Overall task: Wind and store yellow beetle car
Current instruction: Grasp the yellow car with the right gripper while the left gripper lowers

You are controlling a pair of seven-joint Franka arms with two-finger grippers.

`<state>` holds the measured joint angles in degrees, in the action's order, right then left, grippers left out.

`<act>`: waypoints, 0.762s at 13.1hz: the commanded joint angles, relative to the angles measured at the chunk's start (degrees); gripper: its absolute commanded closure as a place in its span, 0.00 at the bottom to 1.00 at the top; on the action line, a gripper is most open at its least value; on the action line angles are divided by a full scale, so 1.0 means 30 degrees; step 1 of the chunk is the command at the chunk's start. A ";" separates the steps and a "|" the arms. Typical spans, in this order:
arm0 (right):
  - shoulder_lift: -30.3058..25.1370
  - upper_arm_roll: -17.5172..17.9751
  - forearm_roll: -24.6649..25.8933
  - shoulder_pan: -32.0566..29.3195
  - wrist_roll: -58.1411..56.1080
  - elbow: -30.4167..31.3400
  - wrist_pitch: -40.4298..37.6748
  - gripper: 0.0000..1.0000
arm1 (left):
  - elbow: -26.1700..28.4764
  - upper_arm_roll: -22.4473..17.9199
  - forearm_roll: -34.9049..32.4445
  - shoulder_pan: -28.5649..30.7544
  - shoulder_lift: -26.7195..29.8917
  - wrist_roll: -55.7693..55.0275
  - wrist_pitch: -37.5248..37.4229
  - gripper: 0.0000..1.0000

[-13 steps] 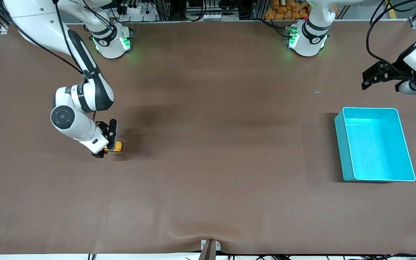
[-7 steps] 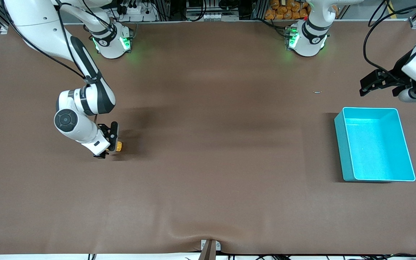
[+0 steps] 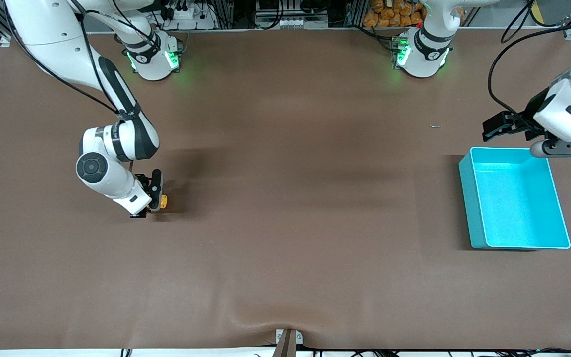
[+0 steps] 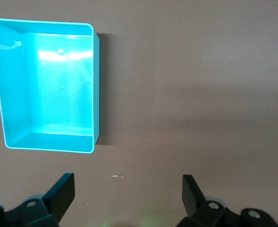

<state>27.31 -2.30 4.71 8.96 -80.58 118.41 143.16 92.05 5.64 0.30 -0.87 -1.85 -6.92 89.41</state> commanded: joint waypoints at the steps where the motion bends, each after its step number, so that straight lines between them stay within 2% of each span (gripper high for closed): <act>1: -0.0079 0.0123 0.0245 -0.0175 -0.0268 0.0169 0.0153 0.39 | -0.0040 0.0492 0.0076 0.0057 0.0237 -0.0183 0.0079 0.00; 3: -0.0079 0.0123 0.0245 -0.0116 -0.0268 0.0169 0.0065 0.47 | -0.0040 0.0812 0.0076 0.0085 0.0296 -0.0153 0.0080 0.00; 6: -0.0079 0.0123 0.0245 0.0147 -0.0472 0.0169 -0.0315 0.69 | -0.0011 0.0844 0.0076 0.0291 0.0238 0.0254 0.0080 0.00; 8: -0.0079 0.0123 0.0245 0.0119 -0.0502 0.0169 -0.0346 0.76 | -0.0011 0.0844 0.0076 0.0233 0.0237 0.0462 0.0080 0.00; 10: -0.0050 0.0123 0.0245 0.0089 -0.0532 0.0169 -0.0433 0.77 | 0.0047 0.0873 0.0076 0.0087 0.0179 0.0462 0.0080 0.00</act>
<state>26.98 -2.08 4.72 9.36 -81.38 118.39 141.98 91.89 7.76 0.30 -0.73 -1.75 -6.29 89.42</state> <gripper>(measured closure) 0.559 0.000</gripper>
